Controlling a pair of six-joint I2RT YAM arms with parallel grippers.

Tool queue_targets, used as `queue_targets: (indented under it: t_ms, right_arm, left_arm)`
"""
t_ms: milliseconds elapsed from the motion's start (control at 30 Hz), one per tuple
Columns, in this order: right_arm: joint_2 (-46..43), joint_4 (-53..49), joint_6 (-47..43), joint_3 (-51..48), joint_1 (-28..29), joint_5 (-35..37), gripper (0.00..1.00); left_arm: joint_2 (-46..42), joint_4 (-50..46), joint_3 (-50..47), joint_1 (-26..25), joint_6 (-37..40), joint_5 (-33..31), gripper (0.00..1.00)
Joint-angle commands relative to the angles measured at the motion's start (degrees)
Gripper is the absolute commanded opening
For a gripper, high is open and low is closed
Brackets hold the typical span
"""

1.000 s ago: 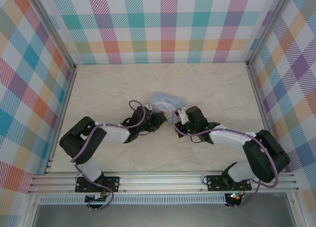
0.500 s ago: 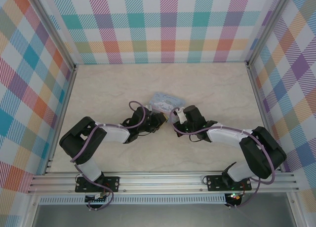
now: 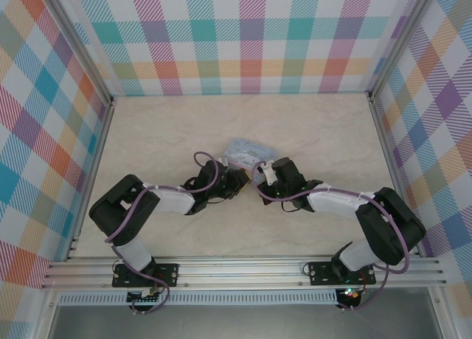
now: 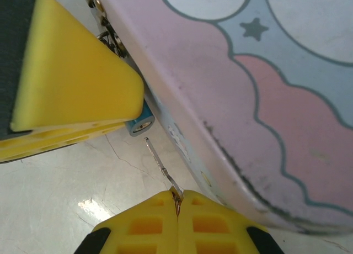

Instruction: Unlock a padlock with a key

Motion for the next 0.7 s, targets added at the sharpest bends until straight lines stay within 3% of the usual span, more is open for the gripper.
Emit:
queue_targets:
  t_ms: [0,667]
  right_arm:
    - [0.26,2.53,-1.33,1.35,0.60,-0.04,0.03]
    - [-0.62,7.35,-1.27,-0.10,0.63,0.71,0.04]
  left_arm:
    - [-1.28,1.65,0.19,-1.30,-0.80,0.65,0.03]
    - [-0.74,1.83,0.10,-1.49,-1.39,1.14,0.02]
